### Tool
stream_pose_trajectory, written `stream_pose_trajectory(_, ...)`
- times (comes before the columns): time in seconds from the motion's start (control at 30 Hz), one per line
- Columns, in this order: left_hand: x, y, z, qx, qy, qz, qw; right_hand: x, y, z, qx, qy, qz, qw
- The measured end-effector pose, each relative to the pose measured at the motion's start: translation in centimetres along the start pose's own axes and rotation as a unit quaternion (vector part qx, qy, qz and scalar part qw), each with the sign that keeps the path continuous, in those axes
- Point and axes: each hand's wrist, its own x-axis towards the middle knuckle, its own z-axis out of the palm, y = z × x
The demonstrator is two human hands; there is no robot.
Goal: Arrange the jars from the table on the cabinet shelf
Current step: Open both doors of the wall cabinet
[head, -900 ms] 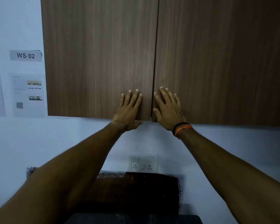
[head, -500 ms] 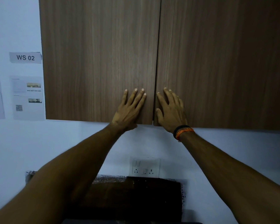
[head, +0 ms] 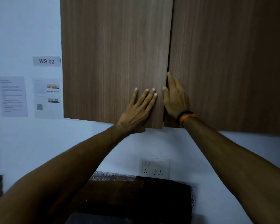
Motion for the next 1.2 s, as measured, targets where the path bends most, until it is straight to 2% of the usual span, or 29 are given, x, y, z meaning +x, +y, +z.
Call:
stream_pose_trajectory(0.1,-1.0,0.4,-1.1,-0.007,-0.01,-0.007,1.0,1.3,-2.3,0.3,0.121,-0.002,0.099,0.988)
stream_pose_trajectory(0.17,-1.6,0.6,-1.7,-0.019,-0.019,-0.013,1.0,1.8,-3.4,0.3,0.159,0.037,0.144,0.976)
stream_pose_trajectory(0.3,-2.9,0.8,-3.7,-0.109,0.009,-0.005,0.994,1.2,-5.0,-0.3,0.187,0.1,0.163,0.963)
stream_pose_trajectory(0.4,-3.3,2.0,-5.9,-0.196,0.036,-0.083,0.976,0.6,-6.1,-1.1,0.224,0.123,0.145,0.956)
stream_pose_trajectory(0.5,-3.5,3.6,-7.8,-0.232,0.057,-0.179,0.954,-0.2,-7.3,-2.2,0.254,0.132,0.118,0.951)
stream_pose_trajectory(0.63,-5.5,4.2,-9.6,-0.294,0.076,-0.233,0.924,-1.0,-9.3,-3.9,0.288,0.122,0.076,0.947)
stream_pose_trajectory(0.77,-8.1,3.3,-11.5,-0.326,0.093,-0.24,0.91,-1.2,-11.0,-4.9,0.369,0.109,0.037,0.922)
stream_pose_trajectory(0.93,-11.7,1.2,-14.5,-0.35,0.091,-0.219,0.906,-0.6,-14.7,-5.6,0.472,0.04,-0.027,0.88)
stream_pose_trajectory(1.2,-18.0,-2.8,-19.9,-0.365,0.082,-0.247,0.894,-1.2,-22.6,-5.4,0.504,0.017,-0.095,0.859)
